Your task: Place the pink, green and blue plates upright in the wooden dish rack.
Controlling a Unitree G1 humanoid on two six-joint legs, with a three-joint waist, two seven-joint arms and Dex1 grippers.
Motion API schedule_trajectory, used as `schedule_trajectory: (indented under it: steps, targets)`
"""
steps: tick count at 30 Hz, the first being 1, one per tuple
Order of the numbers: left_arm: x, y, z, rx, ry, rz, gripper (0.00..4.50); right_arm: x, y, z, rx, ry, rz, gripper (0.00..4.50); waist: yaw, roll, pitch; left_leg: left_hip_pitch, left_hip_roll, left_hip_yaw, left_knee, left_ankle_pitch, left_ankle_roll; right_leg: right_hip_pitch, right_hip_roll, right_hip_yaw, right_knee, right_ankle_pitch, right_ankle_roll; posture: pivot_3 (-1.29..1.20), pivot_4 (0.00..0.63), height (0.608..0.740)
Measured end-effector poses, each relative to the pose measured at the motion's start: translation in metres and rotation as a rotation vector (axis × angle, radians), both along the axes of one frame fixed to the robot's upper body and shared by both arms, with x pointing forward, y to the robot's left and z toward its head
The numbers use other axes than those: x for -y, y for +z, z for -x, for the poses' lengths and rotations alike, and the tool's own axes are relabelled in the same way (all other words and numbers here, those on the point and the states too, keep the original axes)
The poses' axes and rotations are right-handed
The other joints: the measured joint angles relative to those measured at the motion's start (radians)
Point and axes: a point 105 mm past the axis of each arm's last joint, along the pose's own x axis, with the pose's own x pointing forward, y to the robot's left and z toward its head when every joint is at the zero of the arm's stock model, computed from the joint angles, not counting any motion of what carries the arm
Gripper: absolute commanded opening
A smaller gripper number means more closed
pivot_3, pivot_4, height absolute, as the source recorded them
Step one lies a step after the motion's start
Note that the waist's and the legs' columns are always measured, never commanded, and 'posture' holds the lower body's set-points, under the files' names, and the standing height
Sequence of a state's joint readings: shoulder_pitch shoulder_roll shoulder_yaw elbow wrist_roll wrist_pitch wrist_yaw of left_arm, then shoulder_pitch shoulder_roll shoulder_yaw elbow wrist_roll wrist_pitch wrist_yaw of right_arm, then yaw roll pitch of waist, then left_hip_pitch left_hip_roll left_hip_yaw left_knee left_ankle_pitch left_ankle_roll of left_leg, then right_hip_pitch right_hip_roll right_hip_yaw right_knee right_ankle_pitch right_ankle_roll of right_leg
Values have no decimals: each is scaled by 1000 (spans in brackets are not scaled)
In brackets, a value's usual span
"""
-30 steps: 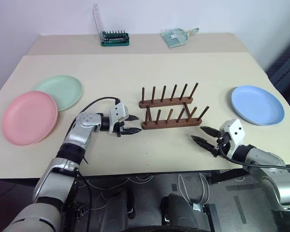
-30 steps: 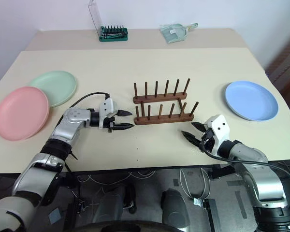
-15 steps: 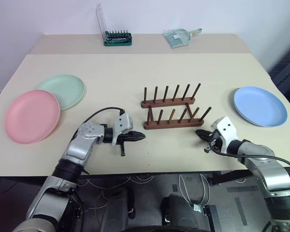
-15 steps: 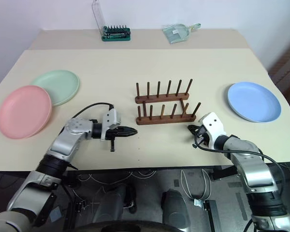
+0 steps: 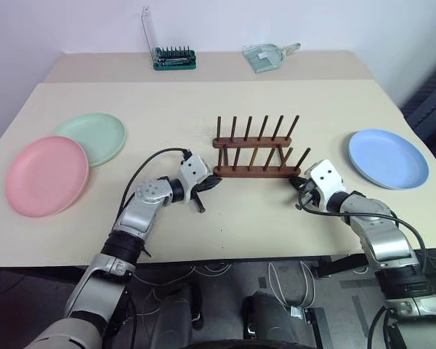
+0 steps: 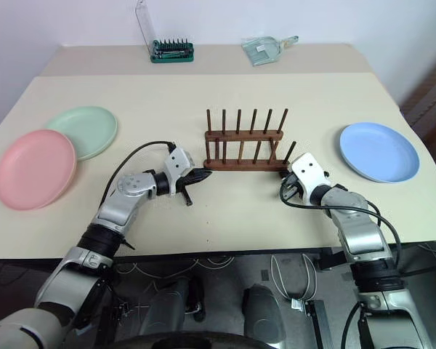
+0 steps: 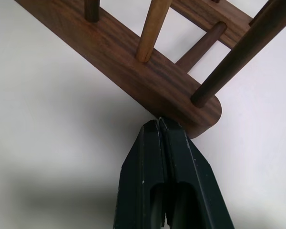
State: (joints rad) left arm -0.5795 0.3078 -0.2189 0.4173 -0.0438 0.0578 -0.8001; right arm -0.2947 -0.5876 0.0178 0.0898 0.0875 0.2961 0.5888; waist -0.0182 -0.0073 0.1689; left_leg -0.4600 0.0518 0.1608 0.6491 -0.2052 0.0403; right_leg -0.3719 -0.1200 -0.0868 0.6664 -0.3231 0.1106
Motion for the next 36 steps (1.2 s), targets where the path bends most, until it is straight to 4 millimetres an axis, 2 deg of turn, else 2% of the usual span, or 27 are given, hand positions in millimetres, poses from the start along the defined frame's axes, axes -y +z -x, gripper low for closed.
schedule_trajectory:
  steps: [7,17,23,25,28,30,32,35,36]
  targets:
    - [1,1,-7,12,16,1,50,2,2,-13,27,-21,7,8,1,0,0,0,0,0,0,0,0,0,0,0,0,0,0,0,150,732]
    - [-3,3,-16,36,55,2,50,0,2,-13,34,-20,0,8,1,0,0,0,0,0,0,0,0,0,0,0,0,0,0,0,150,732]
    - [-4,4,-16,39,56,-1,50,-2,2,-12,32,-6,-2,8,0,0,0,0,0,0,0,0,0,0,0,0,0,0,0,0,150,732]
    - [-10,5,-11,26,50,6,50,-6,2,-7,30,22,-6,8,-4,0,0,0,0,0,-1,0,0,-1,0,0,0,0,0,0,150,732]
    - [-38,8,3,-37,77,78,904,-10,1,1,26,56,-15,0,-11,0,1,-1,1,1,-2,1,-1,-2,0,0,0,0,0,0,150,732]
    - [-57,20,9,-46,106,121,1818,-10,3,3,29,59,-15,0,-11,0,1,-1,1,0,-1,1,-2,-2,0,0,0,0,0,0,150,732]
    - [-80,46,11,-6,171,199,2946,-10,3,5,28,64,-16,0,-12,0,1,-1,1,0,-1,1,-2,-1,0,0,0,0,0,0,150,732]
    - [-125,93,10,104,337,291,4448,-12,2,7,20,77,-21,0,-13,0,1,-1,0,-1,-2,1,-2,-1,0,0,0,0,0,0,150,732]
    - [-144,107,11,142,417,313,4448,-13,2,9,16,85,-22,0,-15,0,1,-1,0,-1,-2,1,-2,-1,0,0,0,0,0,0,150,732]
